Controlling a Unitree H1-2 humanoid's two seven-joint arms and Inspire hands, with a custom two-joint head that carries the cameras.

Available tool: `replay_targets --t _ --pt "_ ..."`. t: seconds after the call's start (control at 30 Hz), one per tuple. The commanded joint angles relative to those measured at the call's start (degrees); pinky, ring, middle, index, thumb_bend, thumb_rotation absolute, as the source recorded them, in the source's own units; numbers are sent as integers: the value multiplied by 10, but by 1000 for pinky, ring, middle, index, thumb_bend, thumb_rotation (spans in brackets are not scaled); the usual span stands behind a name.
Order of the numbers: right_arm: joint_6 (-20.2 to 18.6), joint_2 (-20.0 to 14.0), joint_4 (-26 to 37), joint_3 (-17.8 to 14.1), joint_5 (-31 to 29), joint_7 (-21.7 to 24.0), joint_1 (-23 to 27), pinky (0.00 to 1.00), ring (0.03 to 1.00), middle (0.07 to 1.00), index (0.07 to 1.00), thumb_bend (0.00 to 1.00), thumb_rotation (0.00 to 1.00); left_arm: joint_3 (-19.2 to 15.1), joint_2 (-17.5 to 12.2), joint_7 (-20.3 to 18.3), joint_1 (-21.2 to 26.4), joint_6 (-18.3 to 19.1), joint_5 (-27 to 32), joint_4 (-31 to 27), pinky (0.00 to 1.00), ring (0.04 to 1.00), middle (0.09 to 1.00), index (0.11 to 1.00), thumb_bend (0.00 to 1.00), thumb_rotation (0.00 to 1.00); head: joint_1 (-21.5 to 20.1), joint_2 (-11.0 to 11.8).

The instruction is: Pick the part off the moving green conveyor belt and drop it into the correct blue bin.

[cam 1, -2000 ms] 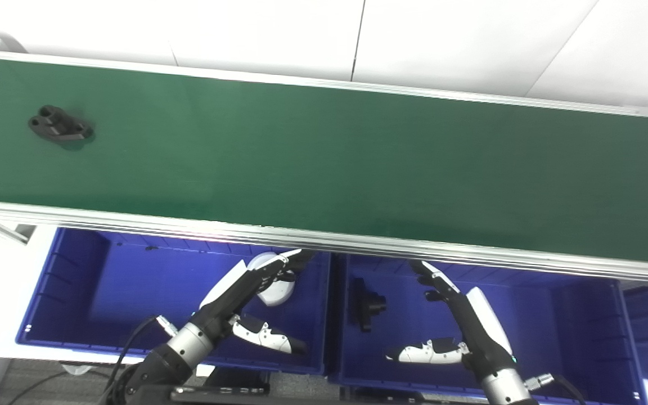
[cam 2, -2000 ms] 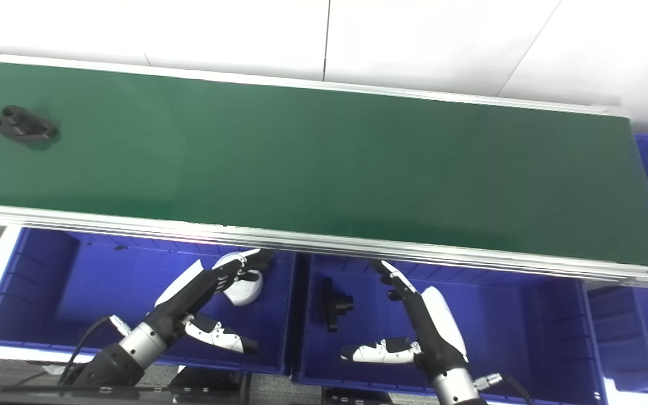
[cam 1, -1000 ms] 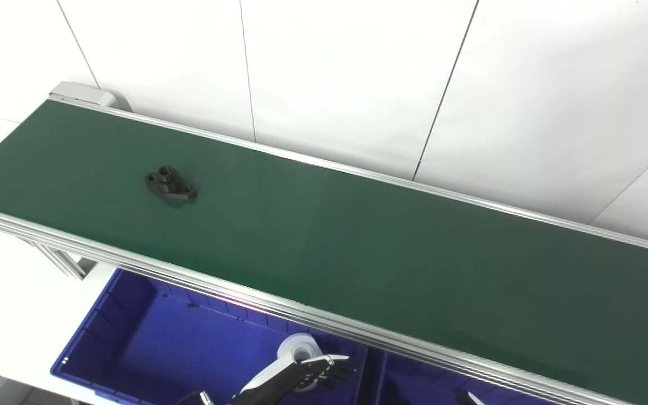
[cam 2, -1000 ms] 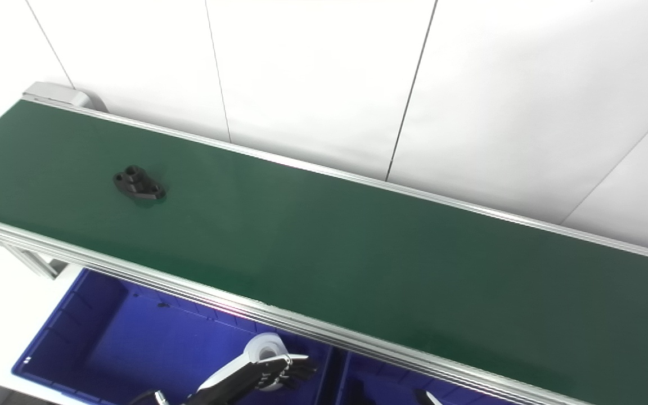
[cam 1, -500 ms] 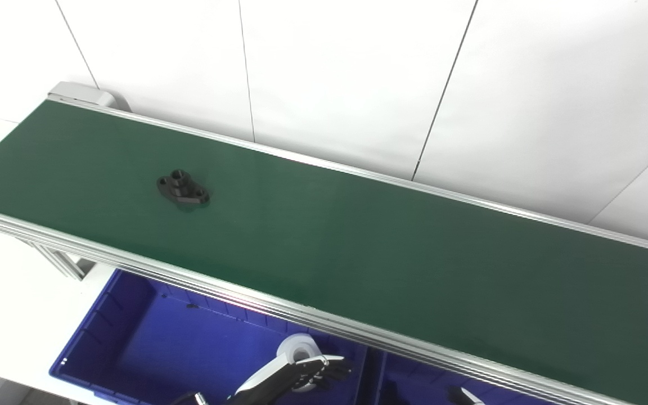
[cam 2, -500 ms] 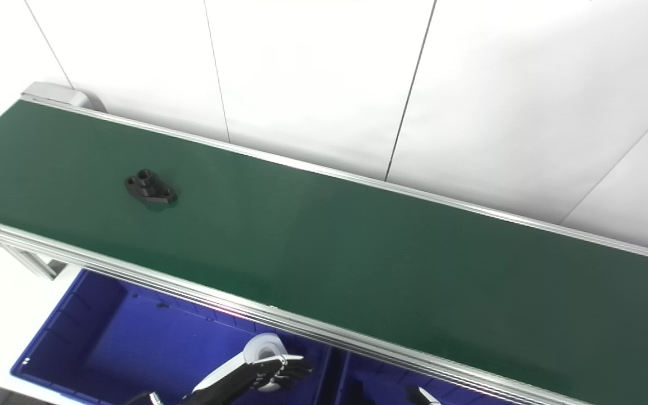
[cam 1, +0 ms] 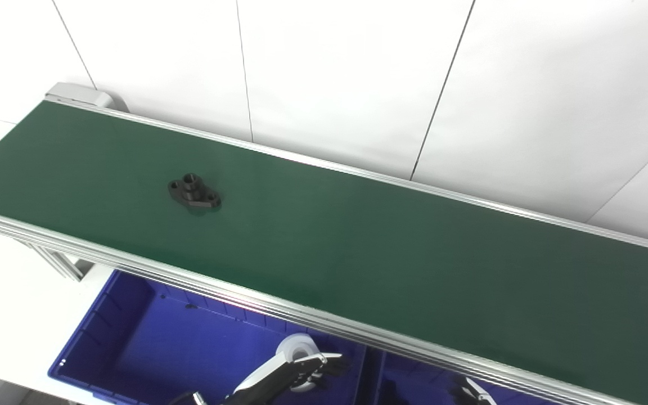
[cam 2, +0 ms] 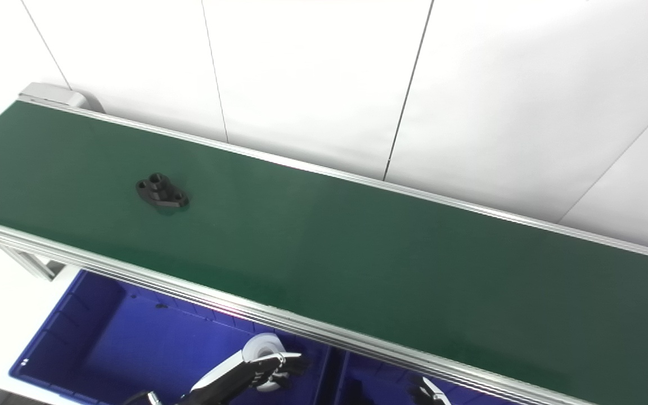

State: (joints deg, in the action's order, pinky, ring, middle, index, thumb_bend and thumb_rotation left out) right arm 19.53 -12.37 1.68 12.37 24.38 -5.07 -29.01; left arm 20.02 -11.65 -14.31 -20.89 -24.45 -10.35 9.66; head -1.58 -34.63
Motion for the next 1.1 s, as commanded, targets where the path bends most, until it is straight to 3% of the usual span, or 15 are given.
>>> replay_targets --t 0.0,0.43,0.67,0.93,1.07 --pt "39 3 5 -5 1 -15 -2 703 752 764 827 922 136 -1 -5 3 -1 -23 9 -13 761 855 880 857 904 182 2 -2" --pt "73 4 8 -13 -14 -35 -2 636 713 750 792 918 167 3 3 3 0 -20 6 -17 772 856 878 855 907 196 17 -10" --pt "74 -7 35 10 -29 -64 0 596 691 745 777 909 165 6 3 2 0 -21 8 -21 774 858 879 850 899 175 24 -23" --pt "74 -13 96 23 -30 -90 2 602 682 749 791 875 211 3 -1 -3 4 -16 12 -26 785 862 883 853 898 142 7 -46" --pt "72 -3 133 13 -37 -76 6 609 689 753 800 867 246 0 -6 -9 6 -15 20 -35 797 869 890 863 891 140 -15 -76"
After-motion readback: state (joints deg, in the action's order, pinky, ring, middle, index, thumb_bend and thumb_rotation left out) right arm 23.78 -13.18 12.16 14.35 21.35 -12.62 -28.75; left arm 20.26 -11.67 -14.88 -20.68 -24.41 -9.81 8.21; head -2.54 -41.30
